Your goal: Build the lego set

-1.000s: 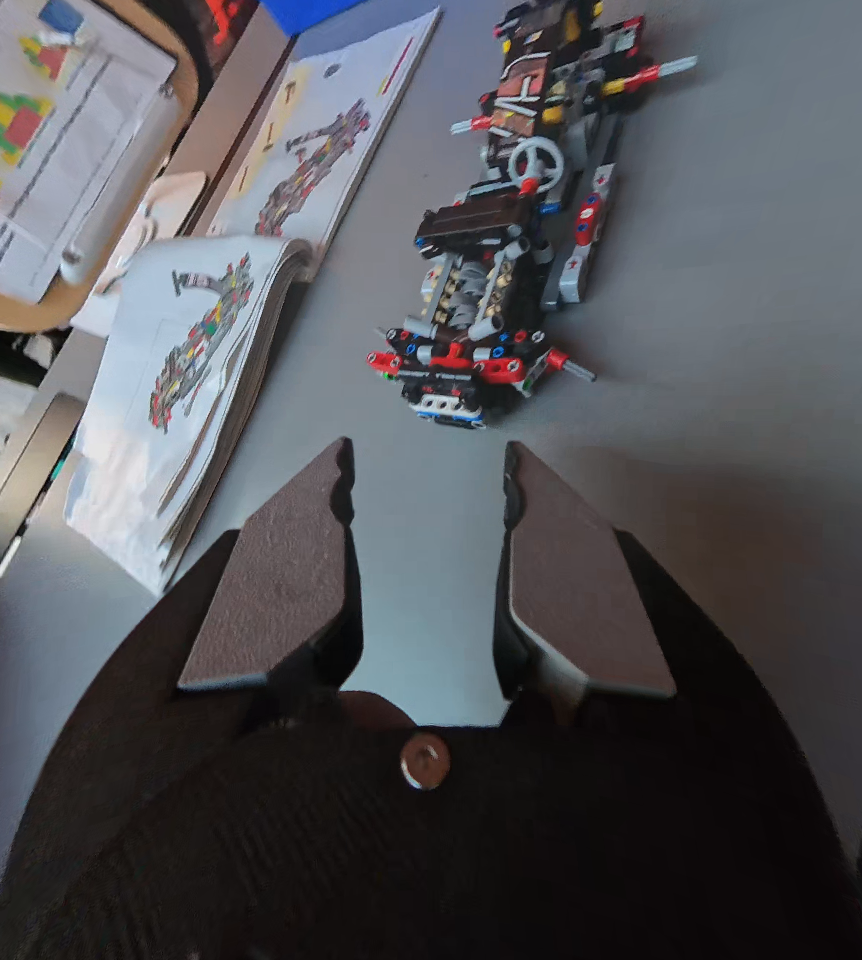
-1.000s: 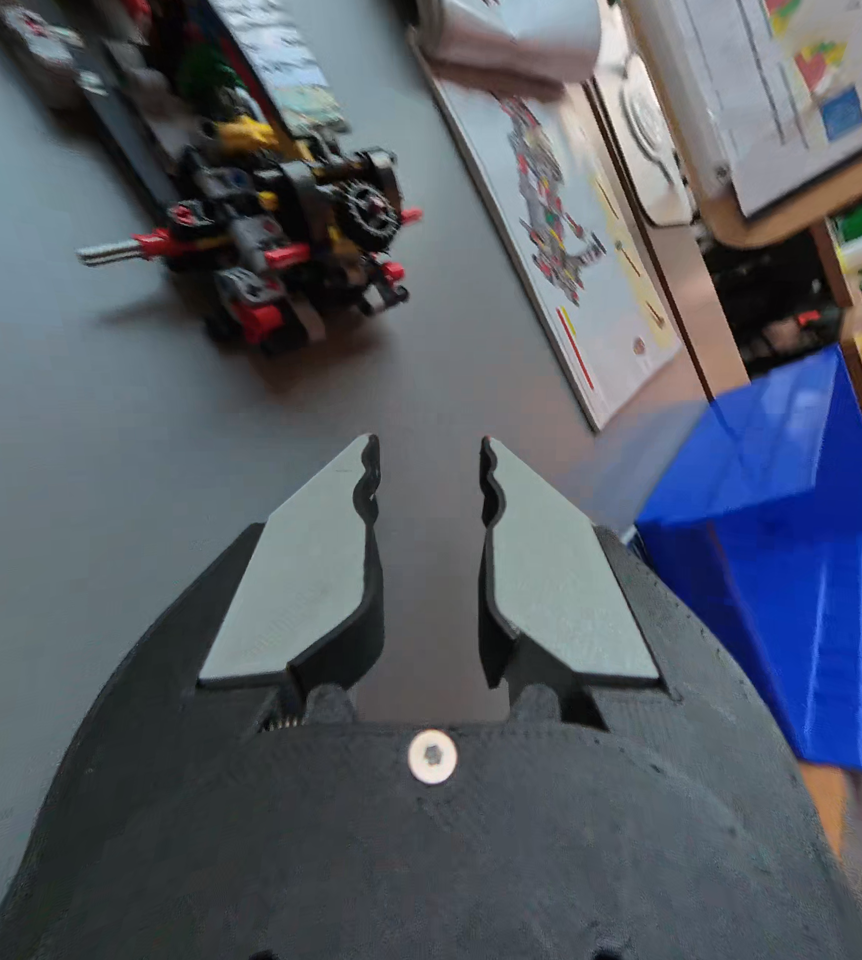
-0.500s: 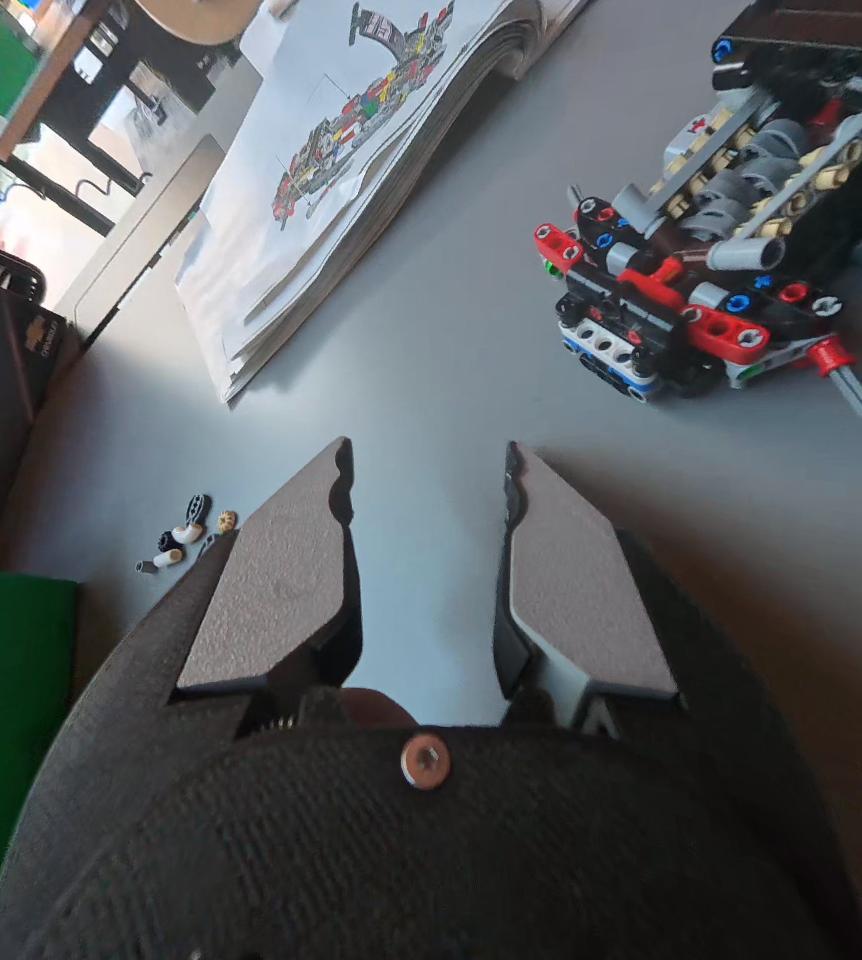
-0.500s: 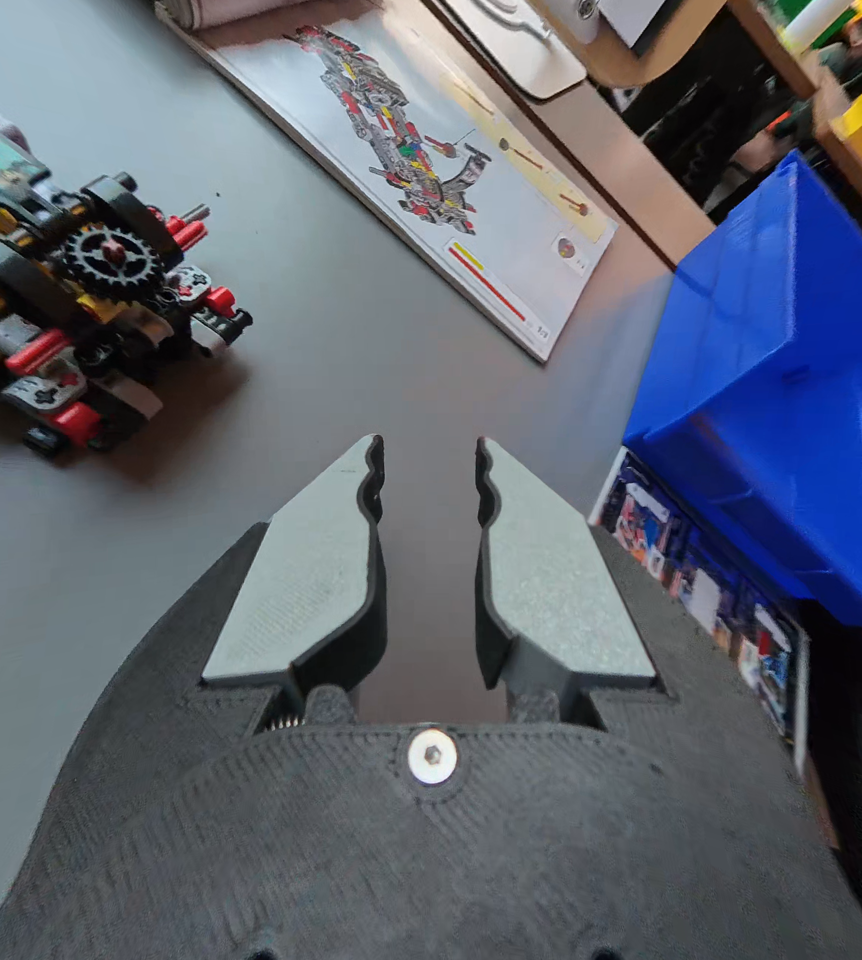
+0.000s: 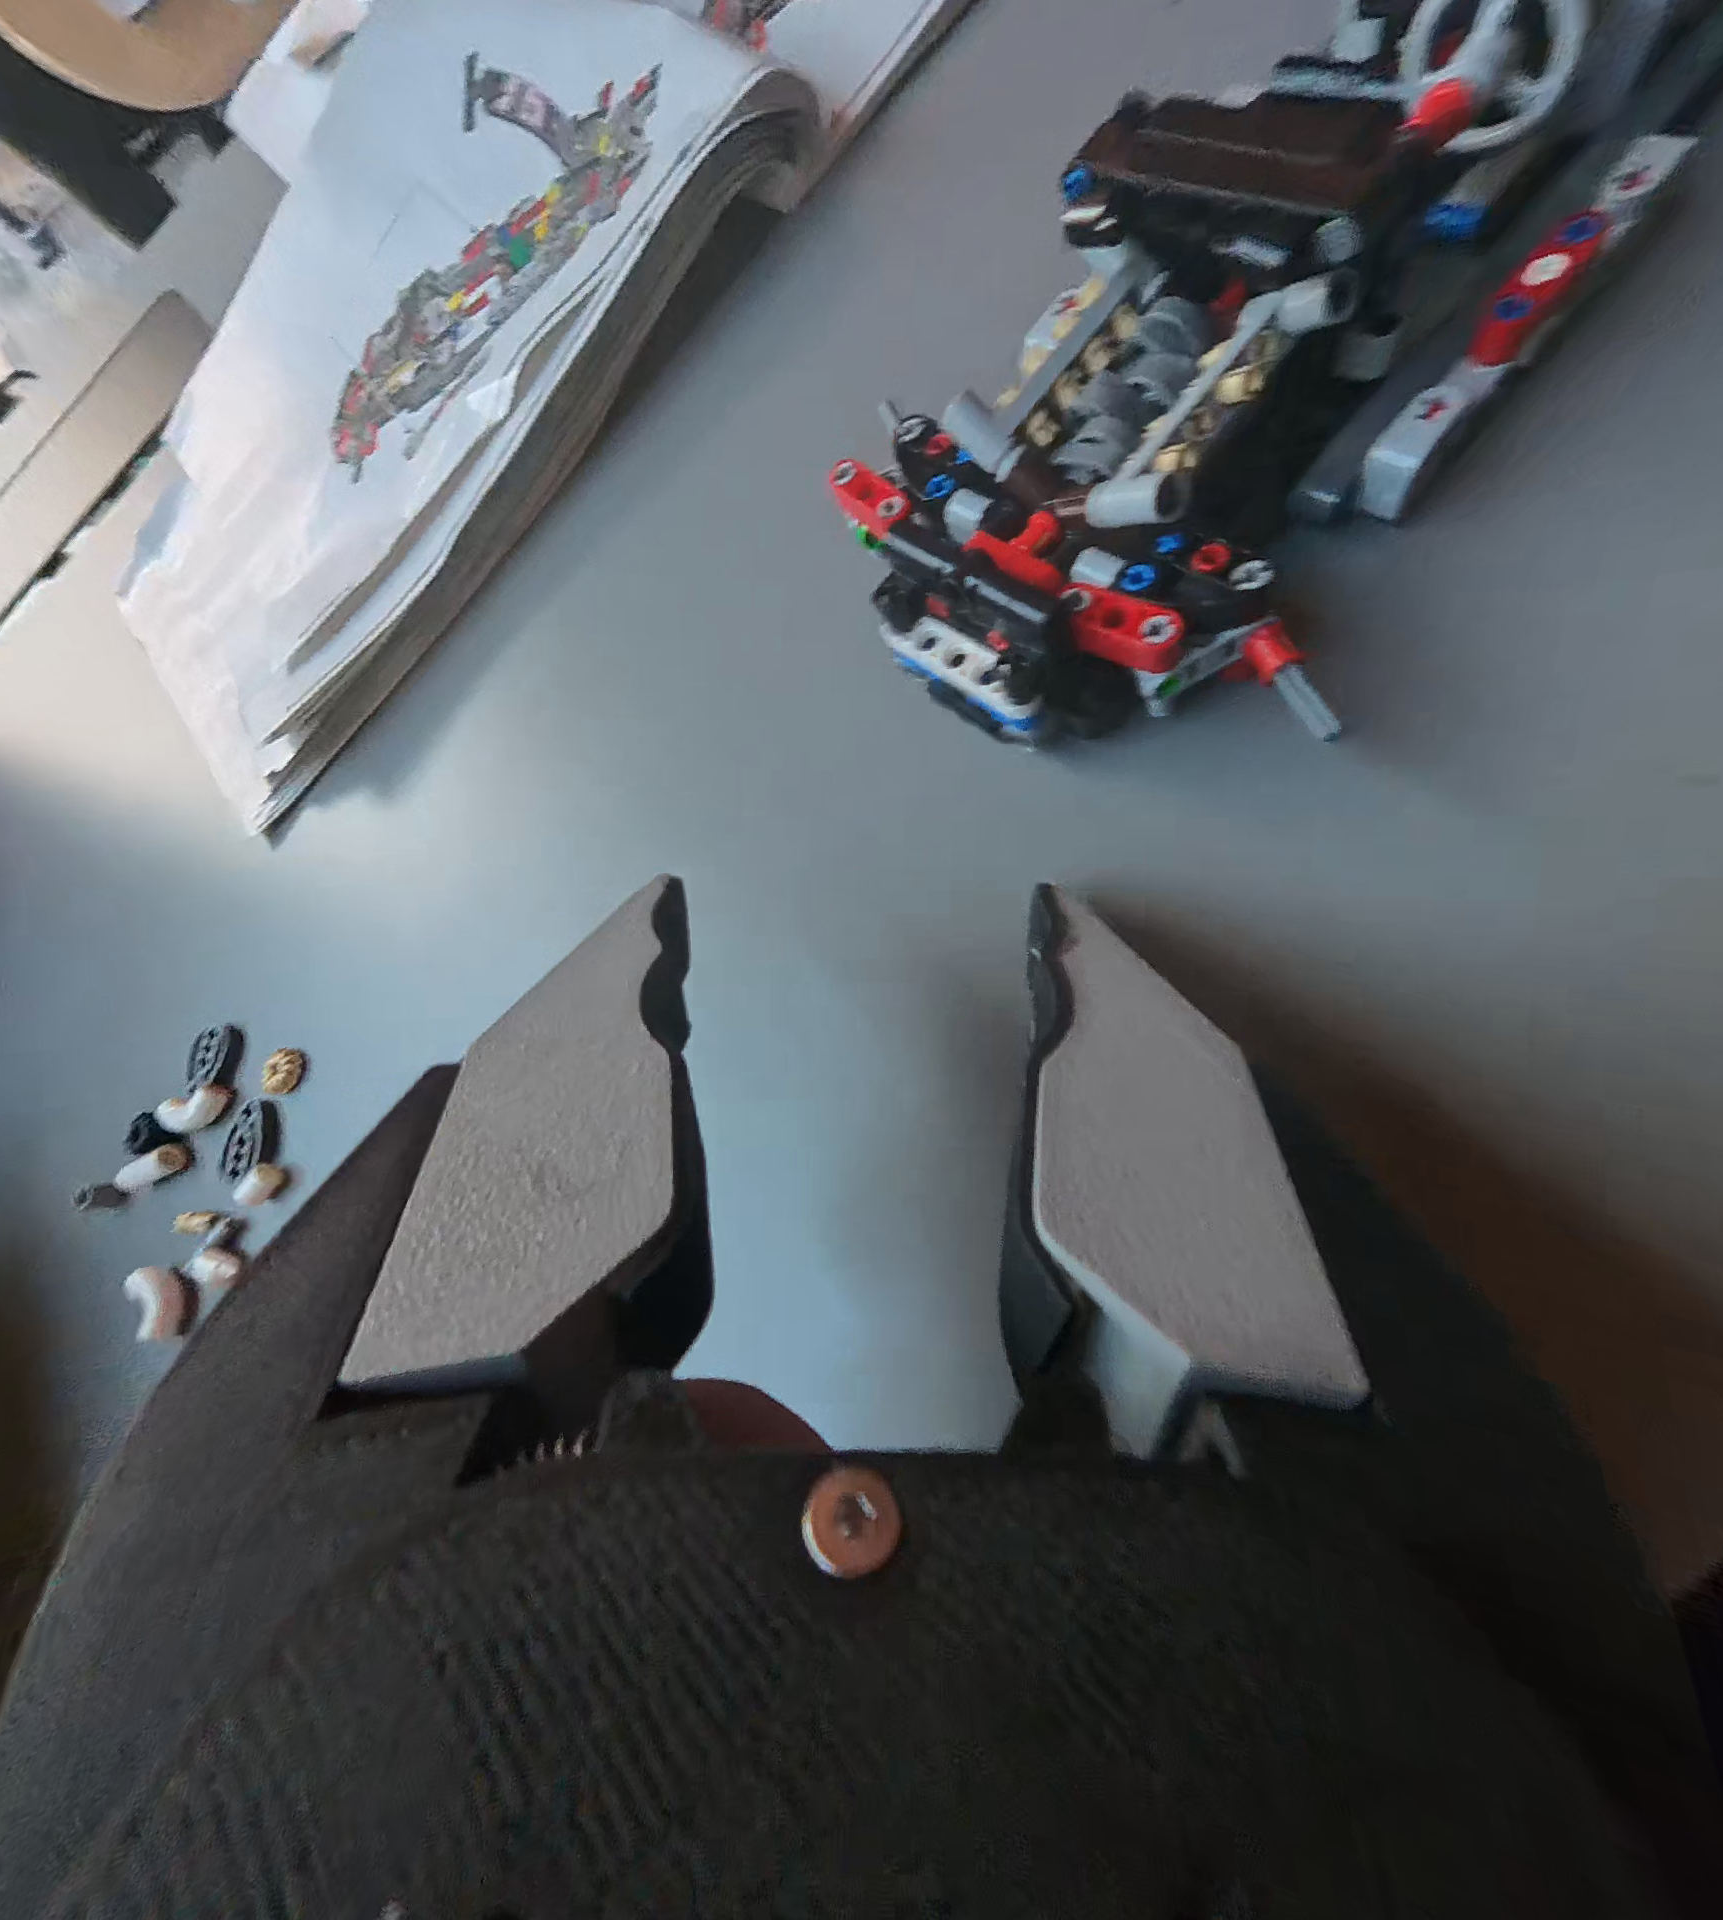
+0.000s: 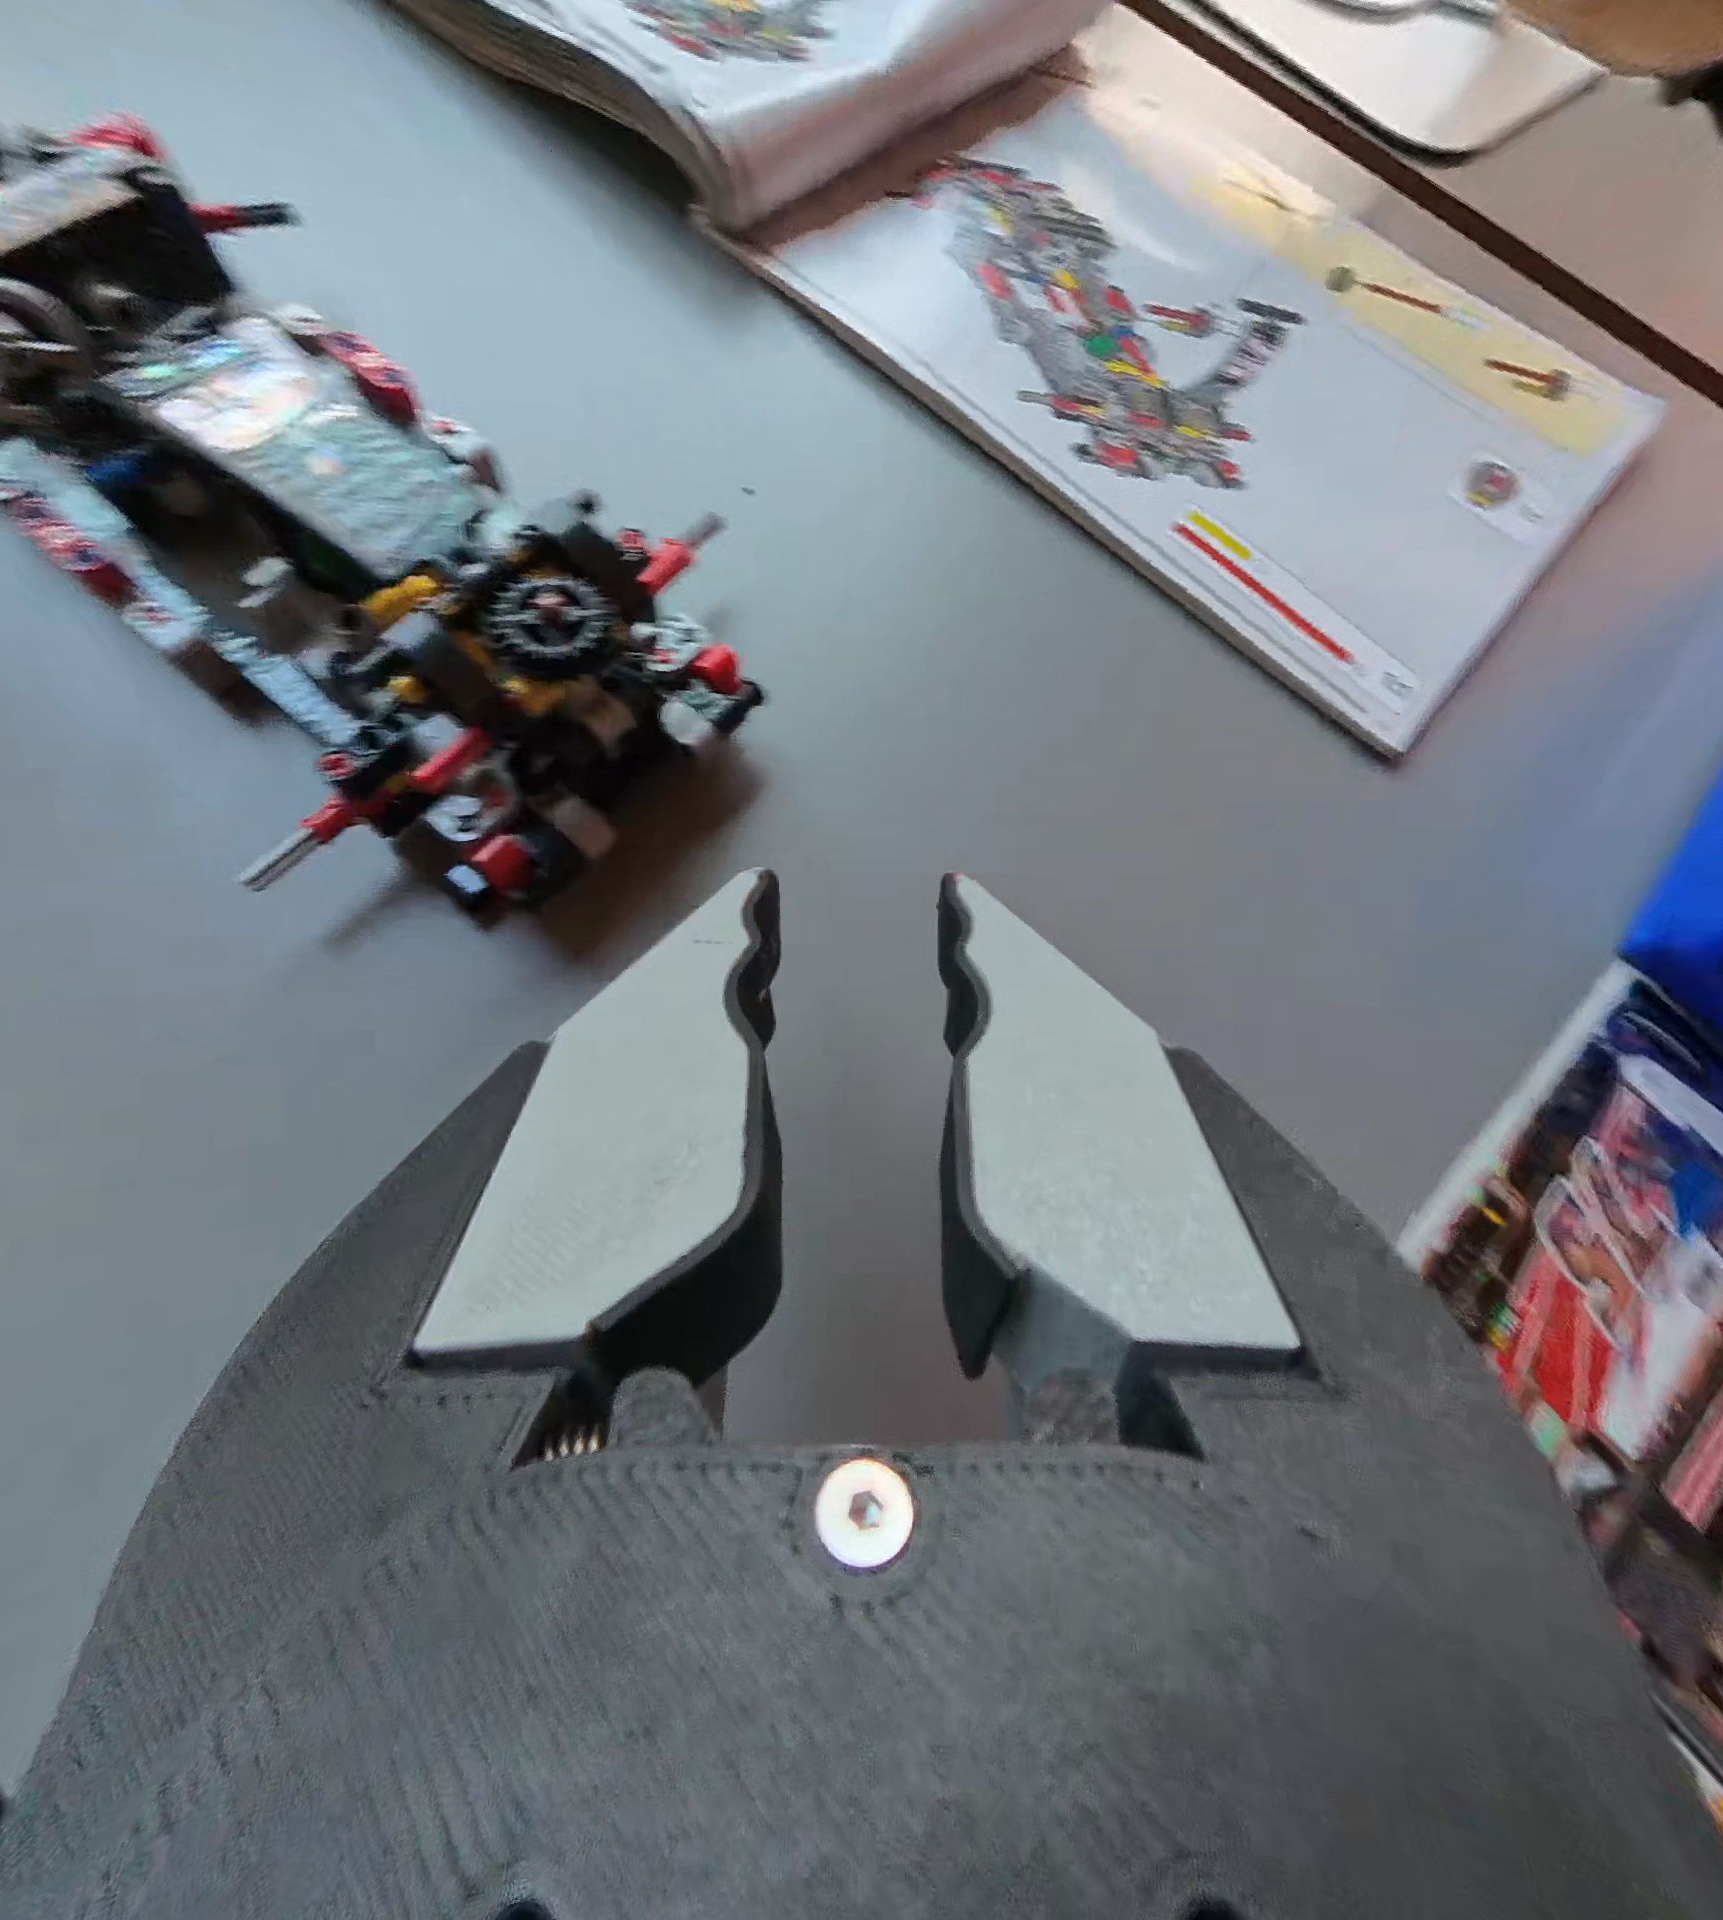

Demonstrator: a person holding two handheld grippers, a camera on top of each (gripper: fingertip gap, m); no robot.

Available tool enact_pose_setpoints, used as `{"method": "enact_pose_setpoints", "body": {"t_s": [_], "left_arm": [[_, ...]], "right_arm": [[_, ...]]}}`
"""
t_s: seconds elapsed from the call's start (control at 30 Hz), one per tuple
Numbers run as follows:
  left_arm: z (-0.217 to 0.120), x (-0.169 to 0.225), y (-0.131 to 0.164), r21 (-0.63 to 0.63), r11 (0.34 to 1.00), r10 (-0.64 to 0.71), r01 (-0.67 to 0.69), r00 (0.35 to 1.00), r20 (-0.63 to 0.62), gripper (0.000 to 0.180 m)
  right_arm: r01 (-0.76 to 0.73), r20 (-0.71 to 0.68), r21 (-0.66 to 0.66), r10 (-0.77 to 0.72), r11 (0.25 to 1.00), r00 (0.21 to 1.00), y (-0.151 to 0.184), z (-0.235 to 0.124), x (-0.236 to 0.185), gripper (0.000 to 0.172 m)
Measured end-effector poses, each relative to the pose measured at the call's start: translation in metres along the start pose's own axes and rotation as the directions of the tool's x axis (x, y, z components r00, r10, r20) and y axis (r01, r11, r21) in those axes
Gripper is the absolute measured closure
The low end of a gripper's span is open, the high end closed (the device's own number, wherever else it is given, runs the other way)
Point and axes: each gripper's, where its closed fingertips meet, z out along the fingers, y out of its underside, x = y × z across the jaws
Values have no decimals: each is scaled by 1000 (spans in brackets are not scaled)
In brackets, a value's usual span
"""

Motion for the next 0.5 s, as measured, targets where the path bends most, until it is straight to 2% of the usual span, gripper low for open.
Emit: {"method": "enact_pose_setpoints", "body": {"t_s": [0.07, 0.17, 0.3, 0.37, 0.5], "left_arm": [[-3, 15, -6, 8, 1000, -4, 5, 996, -93, 118], [0, 24, -16, 28, 1000, -2, 6, 987, -158, 120], [14, 28, -19, 10, 1000, 19, -17, 979, -201, 120], [22, 25, -19, 1, 999, 34, -35, 979, -200, 120], [31, 20, -21, 25, 1000, 8, -3, 976, -217, 121]], "right_arm": [[40, 106, -10, -39, 999, 994, 3, 4, -20, 145], [141, 248, -11, -133, 990, 960, 8, 8, -46, 144], [191, 323, -28, -173, 981, 931, 16, 14, -61, 129], [227, 387, -21, -201, 974, 900, 21, 13, -77, 128], [319, 395, 37, -307, 947, 866, 20, 9, -90, 144]]}}
